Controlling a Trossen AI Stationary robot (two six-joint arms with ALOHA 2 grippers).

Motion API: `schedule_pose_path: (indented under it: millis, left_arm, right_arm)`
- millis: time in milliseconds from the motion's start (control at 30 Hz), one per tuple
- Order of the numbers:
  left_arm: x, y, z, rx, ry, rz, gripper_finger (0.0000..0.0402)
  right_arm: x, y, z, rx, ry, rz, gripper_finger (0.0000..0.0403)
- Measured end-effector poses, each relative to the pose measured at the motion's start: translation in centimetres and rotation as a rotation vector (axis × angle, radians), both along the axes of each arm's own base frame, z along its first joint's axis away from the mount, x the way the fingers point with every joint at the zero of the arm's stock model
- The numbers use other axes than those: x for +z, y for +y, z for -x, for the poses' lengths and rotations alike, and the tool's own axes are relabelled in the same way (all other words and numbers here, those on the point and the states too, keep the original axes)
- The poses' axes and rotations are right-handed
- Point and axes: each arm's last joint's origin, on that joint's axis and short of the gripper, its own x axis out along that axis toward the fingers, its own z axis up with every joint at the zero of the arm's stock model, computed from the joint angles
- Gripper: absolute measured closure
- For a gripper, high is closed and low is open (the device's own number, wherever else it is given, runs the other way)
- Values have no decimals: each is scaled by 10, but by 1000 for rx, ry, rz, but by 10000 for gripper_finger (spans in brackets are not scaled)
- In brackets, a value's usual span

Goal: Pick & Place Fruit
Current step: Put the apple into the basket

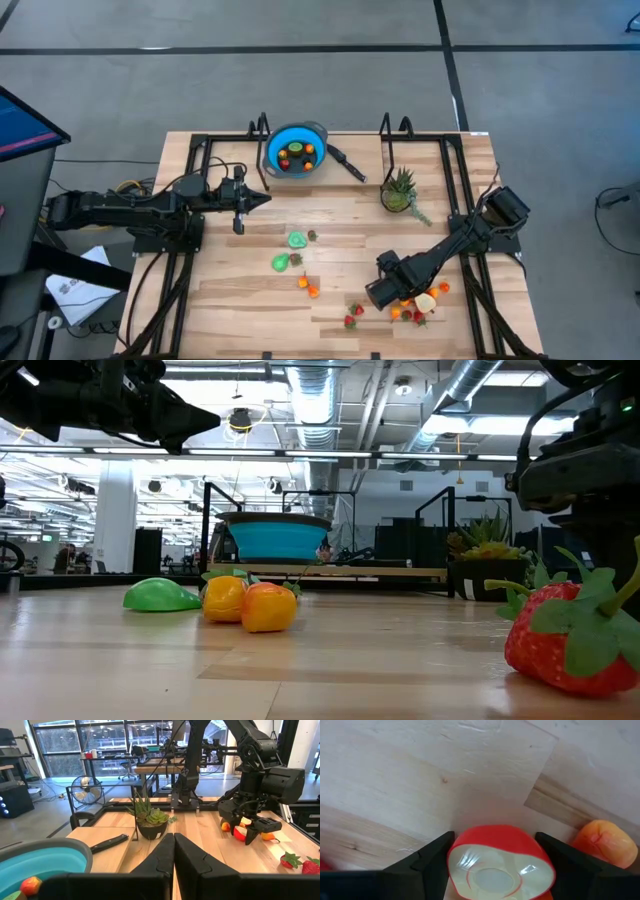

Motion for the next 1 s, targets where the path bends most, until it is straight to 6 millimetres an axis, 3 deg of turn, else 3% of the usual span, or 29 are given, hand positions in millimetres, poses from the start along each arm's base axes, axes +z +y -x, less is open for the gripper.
schedule_pose_path:
  millis: [600, 1000]
  left_arm:
    - [0, 0, 0, 0, 0, 0, 399]
    - [0, 0, 0, 0, -1, 0, 399]
  right_arm:
    - [8, -4, -9, 96, -24, -1, 152]
    - [52, -51, -34, 217, -193, 46, 152]
